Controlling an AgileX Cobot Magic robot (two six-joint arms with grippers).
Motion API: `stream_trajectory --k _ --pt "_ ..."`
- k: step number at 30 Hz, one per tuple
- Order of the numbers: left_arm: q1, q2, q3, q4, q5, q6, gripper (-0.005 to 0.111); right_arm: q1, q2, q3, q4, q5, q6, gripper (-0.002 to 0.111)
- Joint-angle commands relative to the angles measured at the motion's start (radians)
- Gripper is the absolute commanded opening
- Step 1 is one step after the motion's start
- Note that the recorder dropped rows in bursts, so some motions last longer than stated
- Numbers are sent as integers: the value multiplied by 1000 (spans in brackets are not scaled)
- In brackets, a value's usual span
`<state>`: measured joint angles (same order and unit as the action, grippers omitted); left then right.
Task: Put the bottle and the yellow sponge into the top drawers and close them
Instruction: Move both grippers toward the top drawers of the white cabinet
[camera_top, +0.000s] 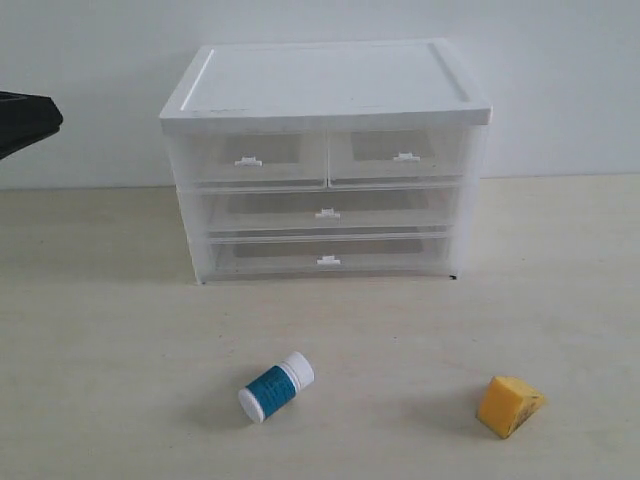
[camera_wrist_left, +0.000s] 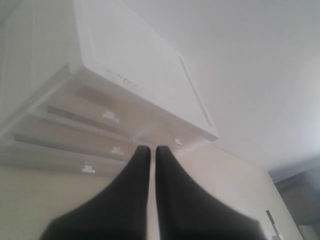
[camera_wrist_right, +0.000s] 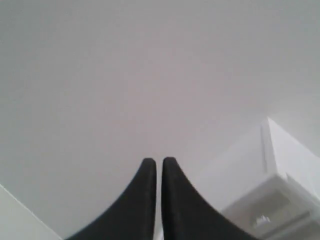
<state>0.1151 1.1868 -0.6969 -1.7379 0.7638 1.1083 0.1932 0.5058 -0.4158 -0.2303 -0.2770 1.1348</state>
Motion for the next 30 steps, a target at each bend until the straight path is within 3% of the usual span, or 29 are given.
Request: stream_trajectory --k 1,5,8,11,16,22,28,30 --pt "-8 87 -30 -6 98 11 4 50 287 -3 -173 -245 184 0" --pt "-8 163 -68 -6 174 68 4 57 632 -5 -204 -659 359 0" --pt "-15 194 -93 -6 170 70 4 57 880 -36 -195 -816 366 0" --pt "-57 205 -113 -6 84 103 4 55 1110 -93 -225 -941 374 0" --pt "-128 247 -167 -6 -11 145 4 55 1337 -214 -242 -944 433 0" --pt "-128 462 -307 -6 27 148 4 55 1357 -310 -252 -944 407 0" --pt "-128 626 -404 -6 157 175 4 55 1357 -325 -259 -944 401 31" --pt "-128 643 -423 -6 149 163 4 55 1357 -325 -241 -944 400 37"
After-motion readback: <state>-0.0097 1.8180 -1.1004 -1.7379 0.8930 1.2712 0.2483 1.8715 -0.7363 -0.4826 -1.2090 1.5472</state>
